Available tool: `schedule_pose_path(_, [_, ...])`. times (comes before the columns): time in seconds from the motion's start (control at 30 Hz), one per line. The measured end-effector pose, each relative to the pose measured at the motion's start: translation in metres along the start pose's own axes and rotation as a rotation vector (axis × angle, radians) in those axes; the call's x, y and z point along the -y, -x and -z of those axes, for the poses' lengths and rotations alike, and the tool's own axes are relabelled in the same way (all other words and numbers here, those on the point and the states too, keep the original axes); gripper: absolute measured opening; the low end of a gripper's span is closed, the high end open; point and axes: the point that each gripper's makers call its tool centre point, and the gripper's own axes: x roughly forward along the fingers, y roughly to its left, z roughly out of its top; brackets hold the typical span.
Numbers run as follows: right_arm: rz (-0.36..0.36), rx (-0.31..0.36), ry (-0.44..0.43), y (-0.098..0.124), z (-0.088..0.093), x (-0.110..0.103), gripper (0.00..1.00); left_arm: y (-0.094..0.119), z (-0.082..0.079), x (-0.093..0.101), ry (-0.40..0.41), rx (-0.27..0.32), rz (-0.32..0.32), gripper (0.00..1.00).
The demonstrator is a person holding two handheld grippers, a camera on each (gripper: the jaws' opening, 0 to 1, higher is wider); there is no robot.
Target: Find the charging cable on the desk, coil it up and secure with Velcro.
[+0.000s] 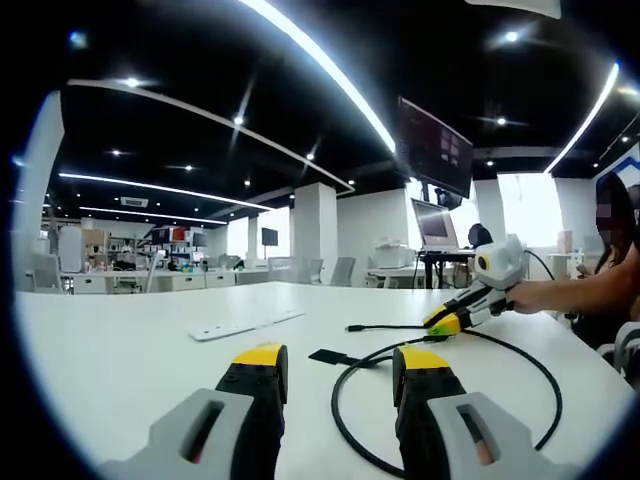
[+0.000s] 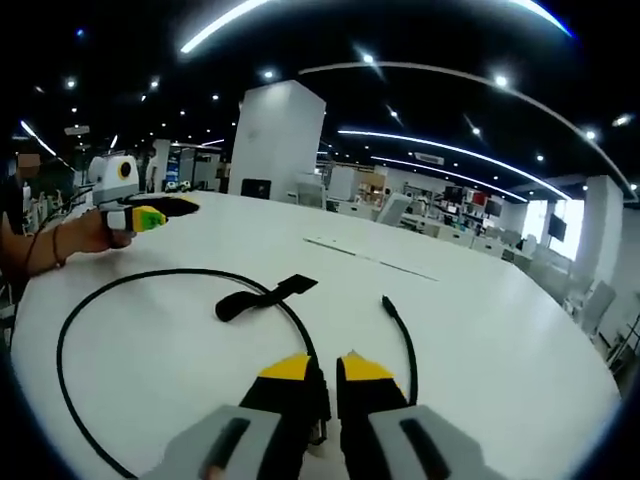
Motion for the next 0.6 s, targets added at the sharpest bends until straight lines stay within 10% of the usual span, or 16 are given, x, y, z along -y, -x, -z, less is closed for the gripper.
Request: schedule_pose_path(0.6, [-0.014, 0.023, -0.022, -0.0057, 0.0020, 0.0032, 0.03, -0.0007, 0.0018, -0.0047, -0.013, -0.006, -0.015, 0.42])
